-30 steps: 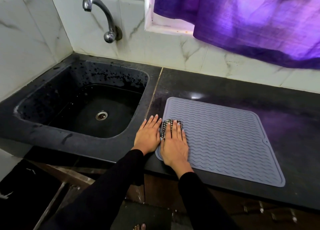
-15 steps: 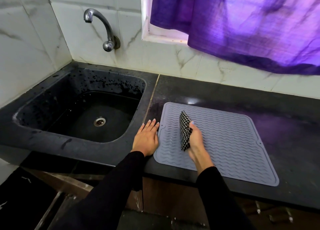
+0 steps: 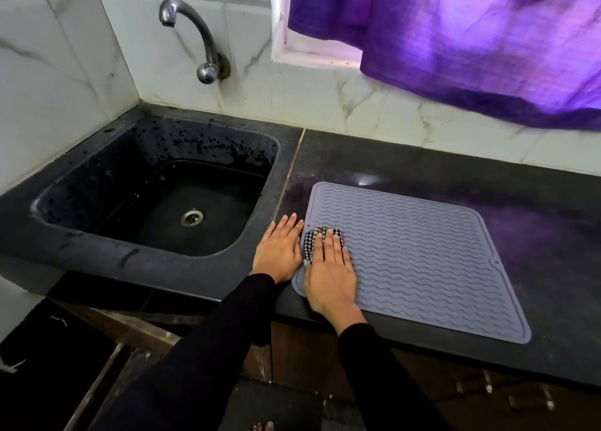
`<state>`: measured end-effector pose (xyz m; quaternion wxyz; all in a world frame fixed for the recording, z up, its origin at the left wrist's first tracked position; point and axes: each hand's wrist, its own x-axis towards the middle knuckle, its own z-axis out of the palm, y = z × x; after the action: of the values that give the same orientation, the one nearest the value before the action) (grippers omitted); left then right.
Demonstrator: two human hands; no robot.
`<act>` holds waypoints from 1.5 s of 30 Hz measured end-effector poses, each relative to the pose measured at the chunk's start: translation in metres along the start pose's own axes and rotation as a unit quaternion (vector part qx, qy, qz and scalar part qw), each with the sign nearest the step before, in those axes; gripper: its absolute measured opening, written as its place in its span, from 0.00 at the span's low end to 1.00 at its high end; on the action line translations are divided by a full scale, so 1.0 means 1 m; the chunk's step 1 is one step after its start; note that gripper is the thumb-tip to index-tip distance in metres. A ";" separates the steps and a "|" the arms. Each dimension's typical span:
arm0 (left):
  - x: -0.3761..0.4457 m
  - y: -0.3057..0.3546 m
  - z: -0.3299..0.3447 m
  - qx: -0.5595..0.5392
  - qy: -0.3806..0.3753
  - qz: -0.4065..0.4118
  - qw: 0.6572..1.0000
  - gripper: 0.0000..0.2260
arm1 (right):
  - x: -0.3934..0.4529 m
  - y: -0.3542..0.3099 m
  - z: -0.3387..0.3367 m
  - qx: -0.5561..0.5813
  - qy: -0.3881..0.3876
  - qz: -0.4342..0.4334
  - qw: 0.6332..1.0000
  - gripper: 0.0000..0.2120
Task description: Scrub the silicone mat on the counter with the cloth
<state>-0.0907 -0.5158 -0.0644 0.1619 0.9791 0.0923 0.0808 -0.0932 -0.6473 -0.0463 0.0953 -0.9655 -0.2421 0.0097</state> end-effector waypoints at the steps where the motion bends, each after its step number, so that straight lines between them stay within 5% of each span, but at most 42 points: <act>1: 0.000 0.000 0.000 0.000 -0.004 0.000 1.000 0.25 | 0.000 0.002 -0.001 0.006 -0.006 -0.011 1.000 0.27; 4: -0.002 0.000 -0.001 0.006 -0.005 0.007 1.000 0.30 | 0.004 0.012 -0.012 0.114 -0.013 -0.016 0.993 0.24; 6: -0.002 -0.001 -0.001 0.008 -0.003 0.007 1.000 0.30 | 0.012 0.016 -0.021 0.316 -0.021 0.054 0.947 0.20; 7: -0.002 -0.001 -0.001 0.008 -0.002 0.007 1.000 0.29 | 0.015 0.020 -0.030 0.458 -0.023 0.113 0.882 0.19; 9: -0.002 -0.001 -0.002 0.008 -0.003 0.007 1.000 0.29 | 0.021 0.028 -0.049 0.705 -0.009 0.211 0.677 0.18; 10: -0.002 -0.001 -0.002 0.008 -0.001 0.007 1.000 0.29 | 0.025 0.036 -0.052 0.757 0.014 0.234 0.610 0.19; 11: -0.002 -0.001 -0.001 0.008 0.001 0.006 1.000 0.30 | 0.026 0.040 -0.057 0.764 0.041 0.244 0.596 0.19; 12: -0.002 -0.001 -0.001 0.007 0.005 0.006 1.000 0.32 | 0.026 0.042 -0.061 0.718 0.065 0.244 0.649 0.19; 15: -0.002 -0.002 0.000 -0.003 0.012 0.005 1.000 0.36 | 0.019 0.032 -0.055 0.437 0.074 0.148 0.884 0.21; 18: -0.002 -0.001 -0.001 0.001 0.017 0.003 1.000 0.36 | 0.012 0.014 -0.020 0.132 -0.009 0.034 0.991 0.27; 20: -0.002 0.000 0.000 0.004 0.015 0.002 1.000 0.36 | 0.009 0.010 -0.005 0.033 0.003 0.026 0.999 0.31; 26: -0.001 -0.002 0.001 0.004 0.016 -0.001 1.000 0.35 | 0.014 0.014 0.000 -0.001 0.011 0.011 1.000 0.40; 29: -0.001 0.000 0.001 0.009 0.017 0.001 1.000 0.36 | 0.015 0.020 -0.008 0.059 0.003 -0.002 0.998 0.33; 31: -0.002 -0.001 0.000 0.009 0.017 0.002 1.000 0.36 | 0.019 0.027 -0.021 0.224 0.004 0.040 0.974 0.23; 32: -0.002 -0.001 0.000 0.009 0.017 0.004 1.000 0.36 | 0.023 0.033 -0.030 0.360 0.000 0.098 0.928 0.21; 35: -0.001 -0.001 0.000 0.002 0.021 0.005 1.000 0.35 | 0.035 0.054 -0.052 0.712 0.011 0.233 0.663 0.20; 36: -0.001 -0.001 0.000 0.000 0.023 0.005 1.000 0.35 | 0.037 0.059 -0.056 0.736 0.043 0.244 0.630 0.20; 37: -0.001 -0.001 0.001 0.000 0.024 0.004 1.000 0.35 | 0.037 0.059 -0.061 0.716 0.071 0.249 0.648 0.19; 40: -0.001 -0.002 0.001 0.004 0.025 0.004 1.000 0.34 | 0.029 0.045 -0.055 0.486 0.104 0.185 0.848 0.20; 42: -0.001 -0.003 0.002 -0.002 0.031 0.006 0.999 0.34 | 0.020 0.028 -0.034 0.314 0.054 0.074 0.945 0.23; 45: 0.000 -0.003 0.003 0.004 0.035 0.007 0.999 0.34 | 0.016 0.016 0.000 0.065 0.045 -0.015 0.997 0.35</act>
<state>-0.0908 -0.5139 -0.0684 0.1543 0.9769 0.0917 0.1157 -0.0716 -0.6531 -0.0486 0.1692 -0.9529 -0.2508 -0.0196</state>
